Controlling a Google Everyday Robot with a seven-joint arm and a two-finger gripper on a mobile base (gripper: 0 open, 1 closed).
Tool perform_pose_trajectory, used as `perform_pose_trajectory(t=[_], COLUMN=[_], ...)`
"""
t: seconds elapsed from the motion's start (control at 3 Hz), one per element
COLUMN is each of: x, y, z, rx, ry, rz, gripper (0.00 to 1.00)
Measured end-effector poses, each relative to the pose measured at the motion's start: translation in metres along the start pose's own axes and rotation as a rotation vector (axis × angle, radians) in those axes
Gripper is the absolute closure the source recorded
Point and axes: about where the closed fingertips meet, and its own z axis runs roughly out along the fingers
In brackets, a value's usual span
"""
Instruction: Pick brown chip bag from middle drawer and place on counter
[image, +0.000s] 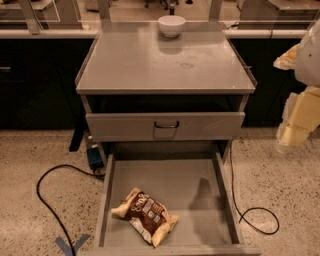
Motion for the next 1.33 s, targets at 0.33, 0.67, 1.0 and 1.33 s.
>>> perform_pose_trajectory(t=[0.33,0.67,1.0,1.33], x=[0.000,-0.006,-0.034,-0.068], y=[0.000,0.015,0.054,0.103], z=[0.000,0.021,0.071,0.130], rx=[0.000,-0.027,-0.097,-0.186], ry=[0.000,-0.007,-0.052,-0.122], rz=[0.000,-0.019,-0.053,-0.066], gripper=[0.00,0.00,0.00,0.00])
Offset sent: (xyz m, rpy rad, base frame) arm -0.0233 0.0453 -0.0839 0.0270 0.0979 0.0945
